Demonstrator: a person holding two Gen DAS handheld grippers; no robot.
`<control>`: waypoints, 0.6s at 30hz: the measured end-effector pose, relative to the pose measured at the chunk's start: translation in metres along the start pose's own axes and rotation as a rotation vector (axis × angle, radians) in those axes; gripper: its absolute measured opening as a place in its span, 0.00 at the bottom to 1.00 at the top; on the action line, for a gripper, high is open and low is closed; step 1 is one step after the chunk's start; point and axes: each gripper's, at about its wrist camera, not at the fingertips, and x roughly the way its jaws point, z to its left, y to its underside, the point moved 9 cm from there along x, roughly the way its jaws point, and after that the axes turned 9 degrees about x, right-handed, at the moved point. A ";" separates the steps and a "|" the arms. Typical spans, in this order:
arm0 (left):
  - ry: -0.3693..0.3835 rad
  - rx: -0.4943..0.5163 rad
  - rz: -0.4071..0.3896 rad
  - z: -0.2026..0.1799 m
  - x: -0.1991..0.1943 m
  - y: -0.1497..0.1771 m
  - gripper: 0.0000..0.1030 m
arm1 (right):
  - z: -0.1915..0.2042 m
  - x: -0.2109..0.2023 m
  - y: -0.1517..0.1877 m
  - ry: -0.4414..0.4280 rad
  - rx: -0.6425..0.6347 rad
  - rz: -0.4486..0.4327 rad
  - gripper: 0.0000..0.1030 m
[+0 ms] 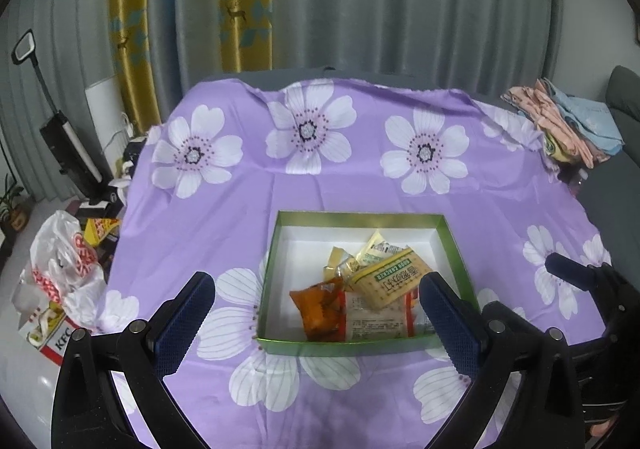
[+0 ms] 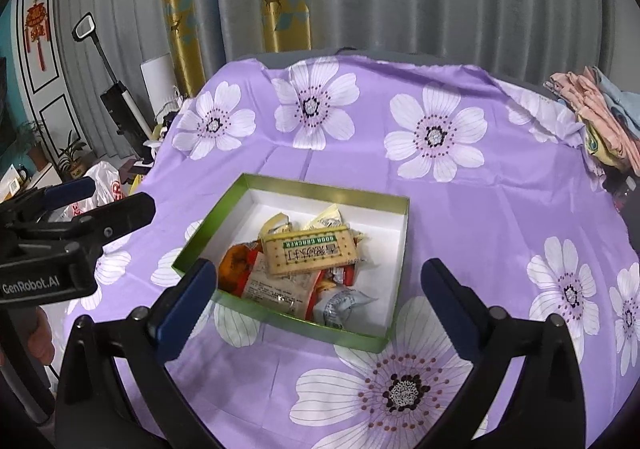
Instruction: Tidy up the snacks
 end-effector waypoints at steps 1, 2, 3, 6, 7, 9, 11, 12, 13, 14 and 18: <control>-0.003 -0.001 -0.002 0.000 -0.002 -0.001 0.99 | 0.000 -0.002 -0.001 0.001 -0.003 -0.002 1.00; -0.004 -0.002 -0.003 0.000 -0.004 -0.001 0.99 | 0.001 -0.004 -0.002 0.004 -0.007 -0.006 1.00; -0.003 -0.004 -0.003 0.000 -0.006 -0.001 0.99 | 0.002 -0.005 -0.003 0.004 -0.011 -0.007 1.00; -0.002 -0.002 -0.004 -0.001 -0.007 -0.001 0.99 | 0.004 -0.008 -0.004 0.007 -0.019 -0.011 1.00; -0.006 -0.002 -0.004 0.000 -0.007 -0.001 0.99 | 0.004 -0.009 -0.005 0.007 -0.021 -0.013 1.00; -0.004 -0.002 -0.004 0.000 -0.007 -0.002 0.99 | 0.005 -0.011 -0.006 0.008 -0.021 -0.015 1.00; -0.004 -0.006 -0.001 0.000 -0.007 -0.002 0.98 | 0.005 -0.012 -0.006 0.010 -0.023 -0.015 1.00; -0.003 -0.010 0.002 0.001 -0.007 -0.002 0.99 | 0.005 -0.012 -0.006 0.009 -0.023 -0.015 1.00; -0.004 -0.009 0.000 0.001 -0.008 -0.002 0.99 | 0.005 -0.012 -0.006 0.011 -0.025 -0.014 1.00; -0.005 -0.010 0.001 0.001 -0.008 -0.002 0.98 | 0.005 -0.011 -0.006 0.013 -0.026 -0.012 1.00; -0.005 -0.010 0.005 0.002 -0.009 -0.003 0.99 | 0.006 -0.010 -0.007 0.012 -0.026 -0.012 1.00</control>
